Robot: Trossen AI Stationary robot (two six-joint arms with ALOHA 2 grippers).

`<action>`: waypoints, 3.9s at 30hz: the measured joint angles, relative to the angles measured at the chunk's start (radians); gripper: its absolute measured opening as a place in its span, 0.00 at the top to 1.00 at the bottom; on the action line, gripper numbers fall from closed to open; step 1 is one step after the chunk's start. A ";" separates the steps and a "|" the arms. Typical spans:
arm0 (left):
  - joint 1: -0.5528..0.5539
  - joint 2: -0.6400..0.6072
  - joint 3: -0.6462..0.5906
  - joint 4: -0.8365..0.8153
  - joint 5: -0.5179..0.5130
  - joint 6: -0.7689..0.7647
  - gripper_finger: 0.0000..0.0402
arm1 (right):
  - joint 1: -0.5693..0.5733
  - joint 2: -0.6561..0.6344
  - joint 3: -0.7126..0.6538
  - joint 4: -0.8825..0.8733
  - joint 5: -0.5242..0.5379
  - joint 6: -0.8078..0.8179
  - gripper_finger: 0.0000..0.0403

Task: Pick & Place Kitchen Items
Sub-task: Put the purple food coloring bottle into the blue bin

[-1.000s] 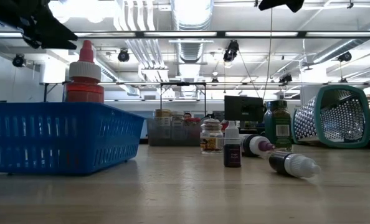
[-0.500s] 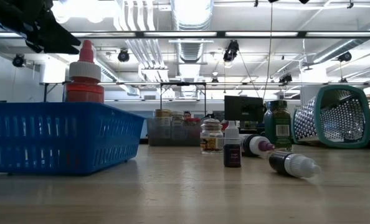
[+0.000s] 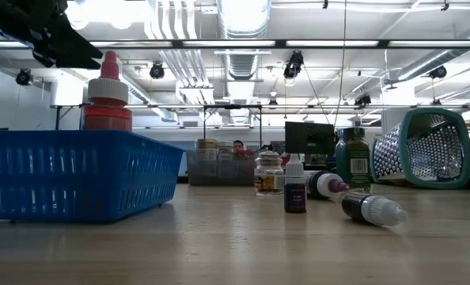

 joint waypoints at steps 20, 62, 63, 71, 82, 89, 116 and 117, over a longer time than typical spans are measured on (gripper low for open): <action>0.000 0.002 0.000 0.000 0.000 -0.002 0.15 | 0.178 0.281 0.099 -0.113 0.153 0.506 0.92; 0.000 0.002 0.000 0.010 -0.023 -0.003 0.15 | 0.262 0.762 0.101 0.139 0.569 0.974 0.32; 0.000 0.002 0.000 0.010 -0.023 -0.003 0.15 | 0.260 0.766 0.101 0.138 0.569 0.971 0.32; 0.000 0.002 0.000 0.010 -0.023 0.000 0.15 | 0.232 0.808 0.101 0.162 0.531 0.955 0.35; 0.000 0.002 -0.016 0.014 -0.023 0.004 0.15 | 0.183 0.808 0.103 0.199 0.424 0.899 0.43; 0.000 0.003 -0.034 0.031 -0.023 0.005 0.15 | 0.152 0.808 0.100 0.211 0.358 0.882 0.42; 0.000 0.004 -0.029 0.031 -0.023 0.000 0.15 | 0.124 0.824 0.099 0.213 0.315 0.890 0.70; 0.000 0.004 -0.029 0.031 -0.023 0.000 0.15 | 0.124 0.824 0.099 0.212 0.315 0.890 0.72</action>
